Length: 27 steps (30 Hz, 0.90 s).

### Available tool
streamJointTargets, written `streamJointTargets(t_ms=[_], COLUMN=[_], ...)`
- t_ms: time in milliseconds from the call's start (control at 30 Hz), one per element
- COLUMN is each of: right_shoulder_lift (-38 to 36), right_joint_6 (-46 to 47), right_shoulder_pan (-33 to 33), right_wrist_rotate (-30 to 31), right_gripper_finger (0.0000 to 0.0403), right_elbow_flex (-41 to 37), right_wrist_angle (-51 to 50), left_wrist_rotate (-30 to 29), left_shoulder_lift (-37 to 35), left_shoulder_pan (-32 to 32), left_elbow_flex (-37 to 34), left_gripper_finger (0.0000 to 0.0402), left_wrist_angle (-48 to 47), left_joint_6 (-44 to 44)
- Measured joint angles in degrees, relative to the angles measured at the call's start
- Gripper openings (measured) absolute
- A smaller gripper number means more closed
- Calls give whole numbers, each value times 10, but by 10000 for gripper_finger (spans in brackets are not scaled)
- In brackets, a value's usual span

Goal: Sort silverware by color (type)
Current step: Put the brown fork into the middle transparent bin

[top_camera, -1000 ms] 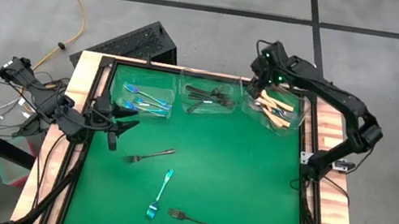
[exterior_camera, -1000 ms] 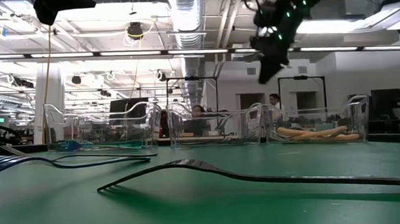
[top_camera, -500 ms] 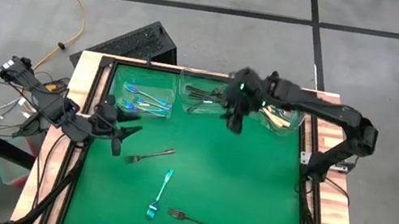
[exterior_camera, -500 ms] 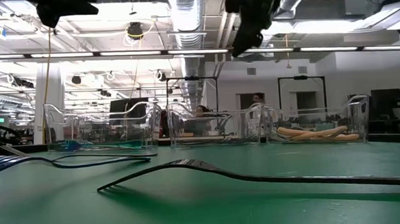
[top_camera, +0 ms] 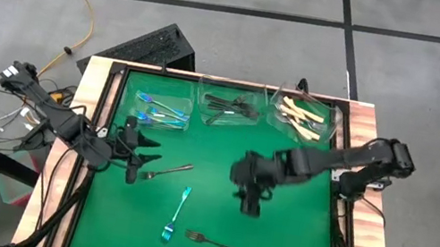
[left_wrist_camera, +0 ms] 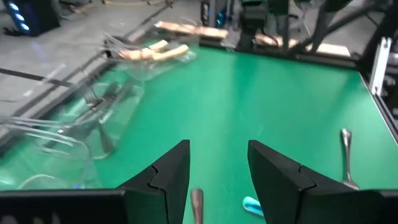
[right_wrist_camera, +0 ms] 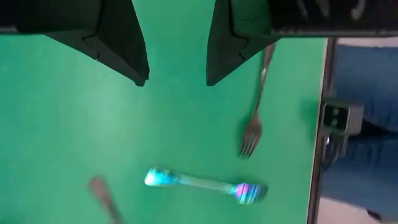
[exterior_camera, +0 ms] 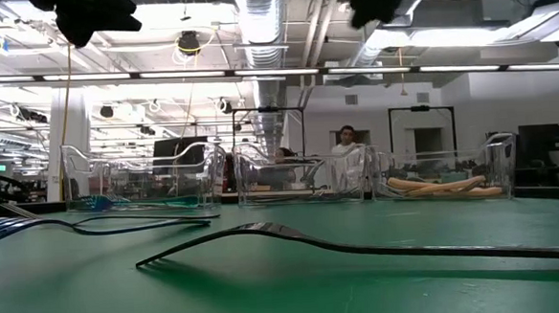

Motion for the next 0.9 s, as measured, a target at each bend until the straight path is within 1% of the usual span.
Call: streamJointTargets(t_ms=[200,267,367,433,500,667,733,900], right_shoulder_lift=[20,33,45,54,60,90,103,141], right_joint_6=[100,131,165,182,197,209,209,209], right_shoulder_pan=[94,113,142,149,164,177,177,178], right_wrist_rotate=[44,53,69,73,80,90,89,81], right_gripper_finger=[180,179,179,179,179,179,179,179], right_elbow_flex=[-1,1,0,1,0,0,0,0], right_wrist_angle=[4,26,16,35,32,50,61,57], left_wrist_rotate=[42,48,49,44,44,96,113,137], left_shoulder_lift=[46,66,96,115,131,167,180,211], left_shoulder_pan=[0,0,0,1,9,38,47,76], left_elbow_flex=[0,0,0,0,0,0,0,0], left_gripper_finger=[145,145,145,145,145,145,145,145], left_wrist_angle=[-10,-15,-26,-34,-35,-51,-71,-78], left_joint_6=[-1,-1,0,1,-3,-8,-6,-4])
